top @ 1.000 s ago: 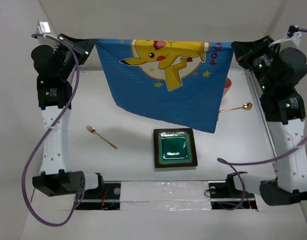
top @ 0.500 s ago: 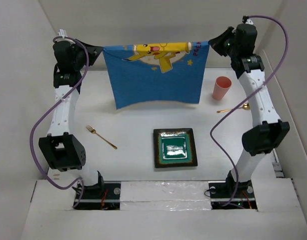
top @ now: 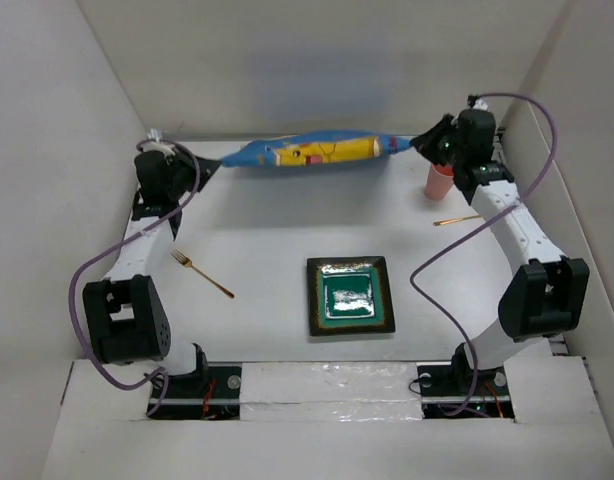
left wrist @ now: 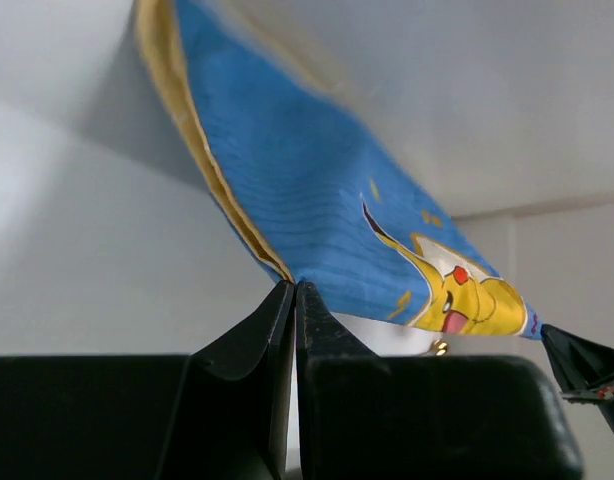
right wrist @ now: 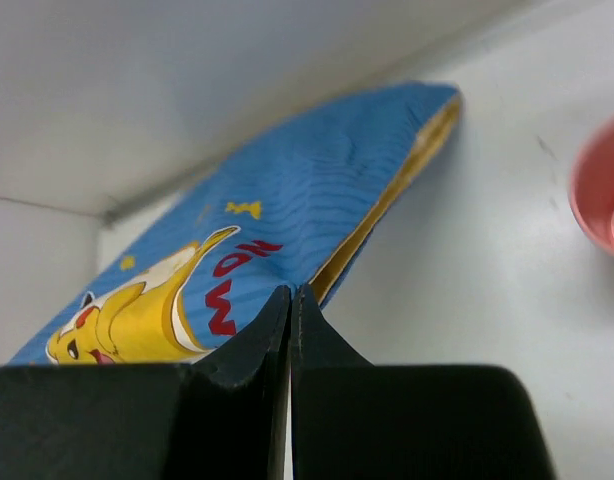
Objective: Set the dinner table for one person
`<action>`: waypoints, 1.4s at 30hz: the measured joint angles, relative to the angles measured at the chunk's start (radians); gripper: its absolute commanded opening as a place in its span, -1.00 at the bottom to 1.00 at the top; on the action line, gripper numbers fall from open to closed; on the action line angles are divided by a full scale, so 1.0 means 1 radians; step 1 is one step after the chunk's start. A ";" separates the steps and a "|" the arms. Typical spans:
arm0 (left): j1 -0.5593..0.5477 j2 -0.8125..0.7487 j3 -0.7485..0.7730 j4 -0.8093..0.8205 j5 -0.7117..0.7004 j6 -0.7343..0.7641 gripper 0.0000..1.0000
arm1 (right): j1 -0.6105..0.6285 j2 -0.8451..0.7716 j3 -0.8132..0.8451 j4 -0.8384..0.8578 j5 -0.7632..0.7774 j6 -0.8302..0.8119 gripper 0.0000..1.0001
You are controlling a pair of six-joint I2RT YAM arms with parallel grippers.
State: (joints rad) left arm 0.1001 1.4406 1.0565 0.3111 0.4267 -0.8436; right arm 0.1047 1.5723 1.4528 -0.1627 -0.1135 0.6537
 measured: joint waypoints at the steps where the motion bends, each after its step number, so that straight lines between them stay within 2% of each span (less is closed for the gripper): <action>1: 0.000 0.006 -0.063 0.009 0.005 0.006 -1.00 | 0.000 0.006 -0.056 0.013 0.000 -0.006 -1.00; 5: -0.003 0.066 -0.260 0.048 0.017 0.027 -1.00 | 0.000 0.087 -0.228 0.014 -0.001 -0.028 -1.00; 9: -0.013 0.096 -0.353 0.060 0.021 0.043 -1.00 | 0.000 0.140 -0.310 -0.009 0.000 -0.038 -1.00; 16: -0.014 0.040 -0.435 0.083 0.024 0.078 -1.00 | 0.000 0.061 -0.419 -0.005 0.003 -0.029 -1.00; 23: -0.014 -0.022 -0.527 0.067 0.017 0.091 -1.00 | 0.013 -0.013 -0.525 -0.013 0.015 -0.001 -0.90; 27: -0.014 -0.061 -0.554 0.019 0.000 0.100 -1.00 | 0.017 -0.046 -0.578 -0.018 0.029 0.013 -0.84; 36: -0.014 -0.100 -0.557 -0.117 -0.069 0.130 -1.00 | 0.013 -0.062 -0.605 -0.045 0.044 0.032 -0.88; 41: -0.014 -0.109 -0.558 -0.191 -0.082 0.151 -1.00 | 0.013 -0.059 -0.627 -0.060 0.049 0.040 -0.71; 42: -0.014 -0.113 -0.559 -0.202 -0.083 0.155 -0.91 | 0.013 -0.059 -0.631 -0.063 0.050 0.042 -0.66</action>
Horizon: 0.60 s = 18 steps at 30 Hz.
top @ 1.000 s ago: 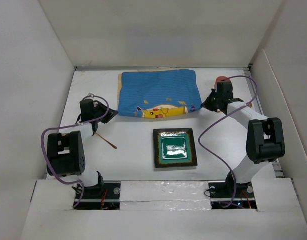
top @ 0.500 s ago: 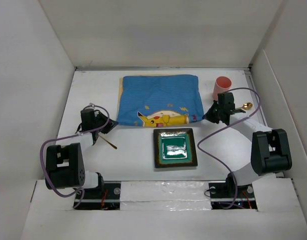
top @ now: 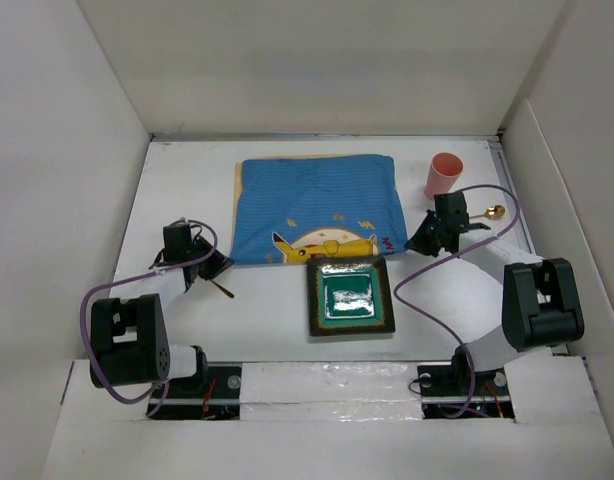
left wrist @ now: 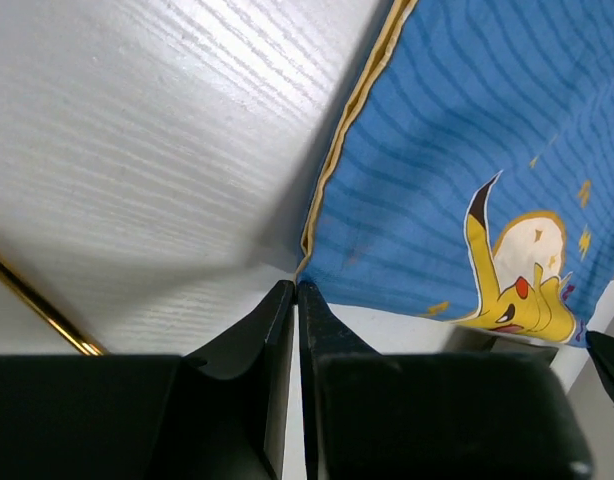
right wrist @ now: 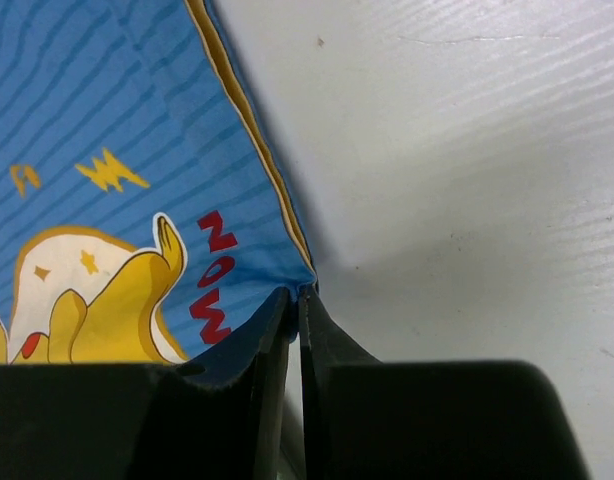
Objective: Set the dinner table for one person
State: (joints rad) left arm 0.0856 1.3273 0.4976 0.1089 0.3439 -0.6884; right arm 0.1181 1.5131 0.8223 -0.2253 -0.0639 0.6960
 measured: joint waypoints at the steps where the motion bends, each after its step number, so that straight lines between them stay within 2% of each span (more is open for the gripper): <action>1: -0.001 -0.003 -0.001 -0.010 -0.002 0.003 -0.79 | 0.000 0.000 -0.002 -0.003 0.001 0.001 -0.62; 3: -0.007 -0.013 -0.001 -0.026 -0.012 0.010 -0.56 | 0.000 0.000 -0.004 -0.008 0.003 0.001 -0.48; 7: -0.013 -0.041 -0.001 -0.052 -0.024 0.020 -0.37 | -0.001 -0.003 -0.006 -0.014 0.005 0.003 -0.17; 11: -0.013 -0.071 0.027 -0.106 -0.028 0.029 -0.35 | -0.001 -0.040 -0.006 -0.044 0.010 0.002 0.12; 14: -0.013 -0.104 0.082 -0.154 -0.032 0.042 -0.40 | -0.001 -0.105 -0.006 -0.084 0.022 -0.001 0.17; 16: -0.013 -0.140 0.122 -0.177 -0.034 0.053 -0.46 | -0.005 -0.163 -0.006 -0.113 0.027 -0.001 0.12; 18: -0.013 -0.188 0.161 -0.190 -0.025 0.066 -0.51 | -0.009 -0.243 -0.017 -0.122 0.006 -0.014 -0.55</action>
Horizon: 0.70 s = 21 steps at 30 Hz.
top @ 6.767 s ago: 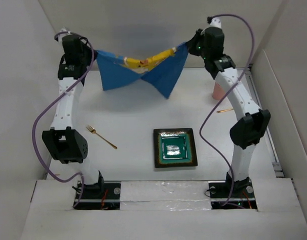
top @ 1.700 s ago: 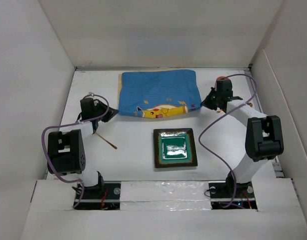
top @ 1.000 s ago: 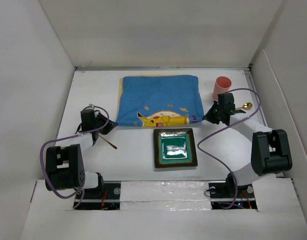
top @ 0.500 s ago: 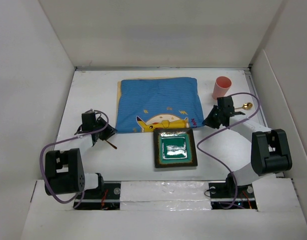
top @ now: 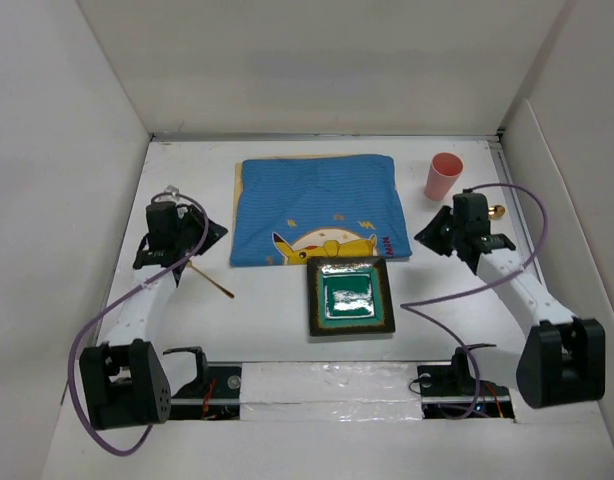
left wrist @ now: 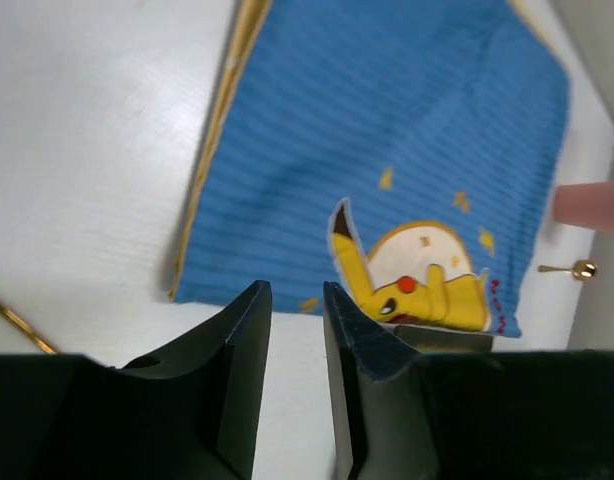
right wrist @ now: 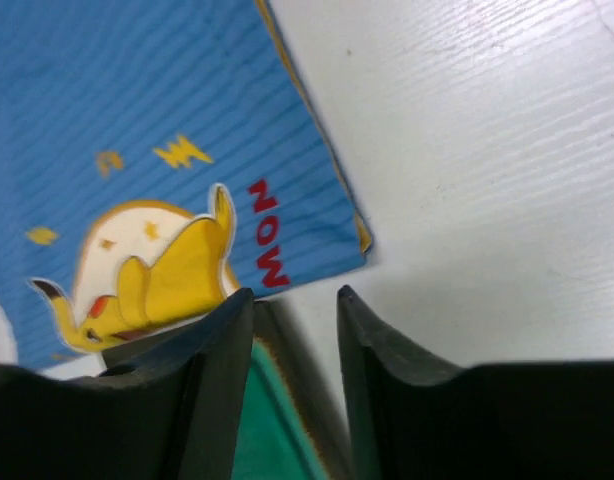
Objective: Set the dinner table for one person
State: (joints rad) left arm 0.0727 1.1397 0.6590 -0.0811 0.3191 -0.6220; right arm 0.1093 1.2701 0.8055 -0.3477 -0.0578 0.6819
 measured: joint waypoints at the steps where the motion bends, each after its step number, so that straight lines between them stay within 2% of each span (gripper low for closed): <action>1: 0.000 -0.023 0.018 0.003 0.014 0.008 -0.57 | 0.000 -0.046 -0.014 0.001 -0.022 -0.006 -0.86; 2: 0.000 -0.040 0.035 0.006 0.032 0.016 -0.68 | 0.000 -0.096 -0.035 0.003 -0.051 -0.004 -1.00; 3: 0.000 -0.050 0.052 0.010 0.051 0.023 -0.87 | 0.004 -0.132 -0.055 0.004 -0.074 -0.005 -1.00; 4: -0.002 -0.053 0.069 0.013 0.072 0.032 -0.97 | 0.011 -0.165 -0.081 0.008 -0.106 -0.004 -1.00; 6: -0.020 -0.038 0.103 0.018 0.092 0.052 -1.00 | 0.027 -0.206 -0.142 0.012 -0.168 -0.002 -0.69; 7: -0.038 -0.026 0.119 0.016 0.090 0.064 -1.00 | 0.037 -0.211 -0.175 0.013 -0.195 0.002 -0.43; 8: -0.064 -0.009 0.135 0.015 0.087 0.074 -1.00 | 0.044 -0.212 -0.210 0.014 -0.220 0.006 -0.05; 11: -0.166 0.055 0.200 0.001 0.060 0.111 -1.00 | 0.061 -0.210 -0.298 0.001 -0.274 0.021 0.22; 12: -0.198 0.076 0.222 0.002 0.055 0.122 -0.86 | 0.067 -0.208 -0.317 -0.005 -0.291 0.025 0.23; 13: -0.224 0.096 0.241 0.007 0.058 0.132 -0.81 | 0.069 -0.202 -0.330 -0.004 -0.305 0.027 0.24; 17: -0.258 0.178 0.285 0.038 0.092 0.143 -0.77 | 0.074 -0.159 -0.355 0.029 -0.359 0.033 0.21; 21: -0.288 0.286 0.298 0.086 0.095 0.138 -0.78 | 0.087 -0.047 -0.365 0.103 -0.449 0.043 0.17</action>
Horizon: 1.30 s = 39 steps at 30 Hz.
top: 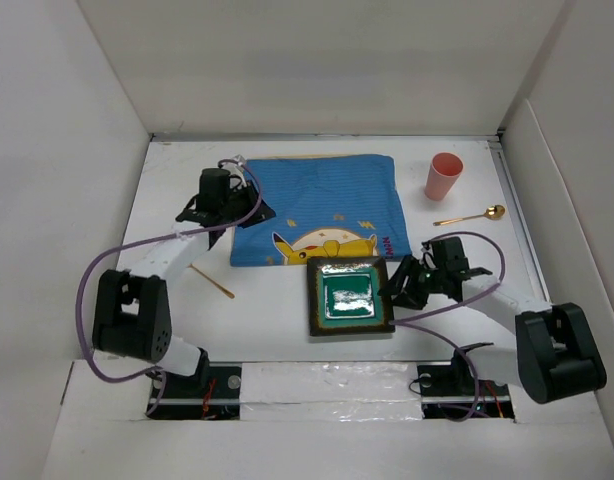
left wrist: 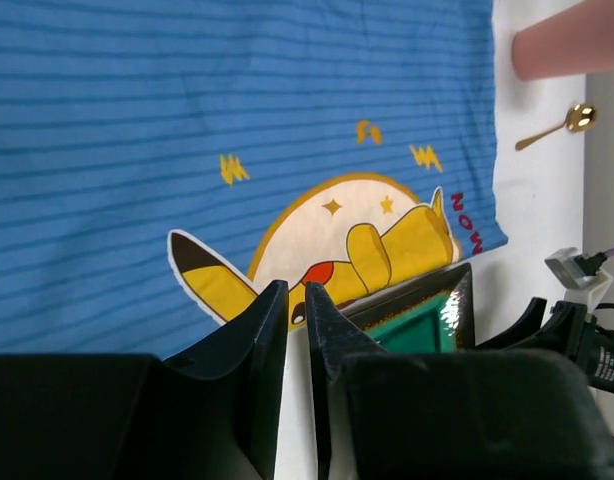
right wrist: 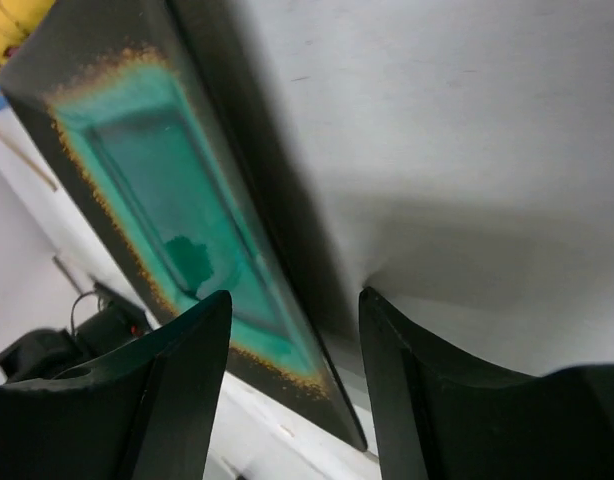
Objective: Set the dinner table for one person
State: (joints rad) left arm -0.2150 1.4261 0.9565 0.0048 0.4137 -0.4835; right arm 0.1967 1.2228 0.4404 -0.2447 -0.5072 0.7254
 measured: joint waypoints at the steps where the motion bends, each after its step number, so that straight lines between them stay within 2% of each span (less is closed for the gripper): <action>1: -0.013 0.031 0.000 0.014 0.002 -0.005 -0.78 | 0.008 0.015 0.000 0.021 -0.020 0.005 0.17; 4: -0.049 0.113 -0.001 0.043 0.004 -0.032 -0.78 | 0.025 0.058 0.000 0.072 -0.061 0.007 0.12; 7: -0.069 0.143 -0.021 0.075 0.000 -0.061 -0.77 | 0.027 0.103 -0.009 0.125 -0.099 0.010 -0.04; 10: -0.070 0.140 -0.036 0.082 -0.027 -0.071 -0.76 | 0.027 0.135 -0.024 0.170 -0.121 0.021 -0.42; 11: -0.070 0.140 -0.037 0.082 -0.038 -0.072 -0.76 | 0.027 0.145 -0.031 0.184 -0.124 0.029 -0.67; 14: -0.069 0.126 -0.040 0.077 -0.072 -0.072 -0.75 | 0.027 0.159 -0.045 0.222 -0.167 0.029 -1.00; 19: -0.069 0.051 -0.034 0.032 -0.114 -0.071 -0.72 | 0.033 0.068 -0.030 0.189 -0.184 -0.016 -1.00; 25: -0.069 -0.019 0.096 -0.085 -0.188 -0.050 -0.62 | 0.019 -0.161 0.080 -0.121 -0.110 -0.087 -1.00; 28: -0.065 -0.050 0.161 -0.124 -0.220 -0.036 -0.51 | 0.018 -0.207 0.169 -0.255 -0.072 -0.096 -1.00; 33: -0.043 -0.083 0.211 -0.164 -0.257 -0.019 -0.47 | 0.027 -0.128 0.347 -0.303 -0.108 -0.063 -1.00; 39: -0.025 -0.083 0.211 -0.201 -0.266 -0.014 -0.46 | 0.050 0.122 0.556 -0.138 -0.157 0.018 -1.00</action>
State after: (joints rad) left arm -0.2401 1.3434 1.1679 -0.1963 0.1474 -0.4980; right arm 0.2462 1.3449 0.9966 -0.3828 -0.6640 0.7437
